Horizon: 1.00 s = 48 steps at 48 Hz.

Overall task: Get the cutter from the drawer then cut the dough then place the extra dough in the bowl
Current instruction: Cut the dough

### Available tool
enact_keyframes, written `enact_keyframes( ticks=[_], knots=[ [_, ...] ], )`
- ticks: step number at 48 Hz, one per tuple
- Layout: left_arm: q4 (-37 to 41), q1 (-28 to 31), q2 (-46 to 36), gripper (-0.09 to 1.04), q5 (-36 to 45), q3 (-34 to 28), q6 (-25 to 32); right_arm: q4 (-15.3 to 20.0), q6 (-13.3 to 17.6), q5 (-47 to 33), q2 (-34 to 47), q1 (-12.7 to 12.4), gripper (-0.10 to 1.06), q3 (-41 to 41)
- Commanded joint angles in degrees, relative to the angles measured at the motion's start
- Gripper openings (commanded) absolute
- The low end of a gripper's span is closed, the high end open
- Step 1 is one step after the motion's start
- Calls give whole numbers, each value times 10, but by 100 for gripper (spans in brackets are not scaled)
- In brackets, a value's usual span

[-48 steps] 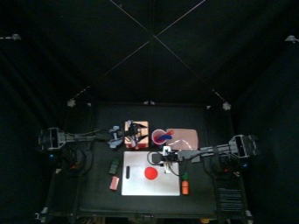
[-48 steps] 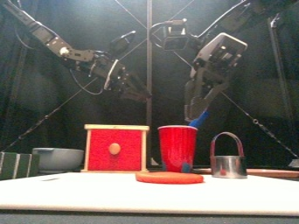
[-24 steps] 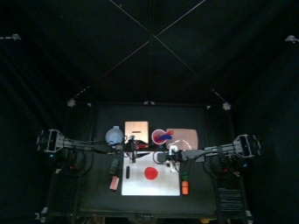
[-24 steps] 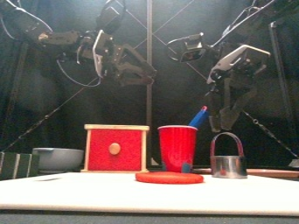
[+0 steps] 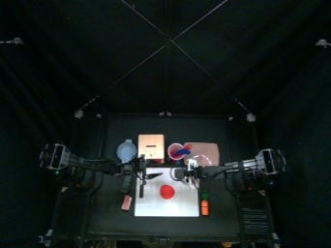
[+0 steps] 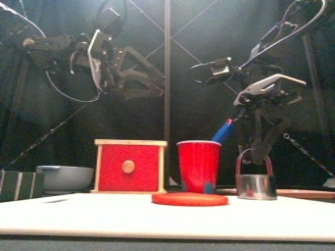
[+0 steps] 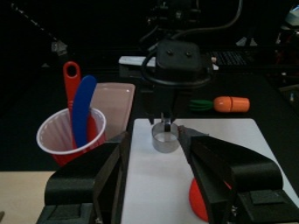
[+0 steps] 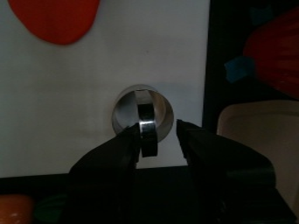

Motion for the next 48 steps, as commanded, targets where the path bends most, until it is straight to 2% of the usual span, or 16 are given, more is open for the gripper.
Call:
enact_keyframes(
  ticks=[1, 11, 27, 36, 42, 48],
  knots=[
    [-18, -5, -9, 86, -12, 4, 1, 3, 1, -3, -14, 1, 69, -6],
    [-50, -17, -4, 86, -25, 23, 1, 12, 4, -1, -21, 5, 53, -11],
    [-80, -81, 39, 86, -25, 27, 2, 53, 10, 7, 2, 55, 53, -92],
    [-84, -98, 67, 86, -25, 24, 1, 48, 56, 12, 47, 68, 55, -139],
    [-90, -104, 69, 86, -25, 26, 1, 25, 96, 23, 84, 76, 55, -174],
    [-92, -104, 69, 86, -25, 33, 1, -1, 112, 31, 105, 83, 55, -201]
  ],
)
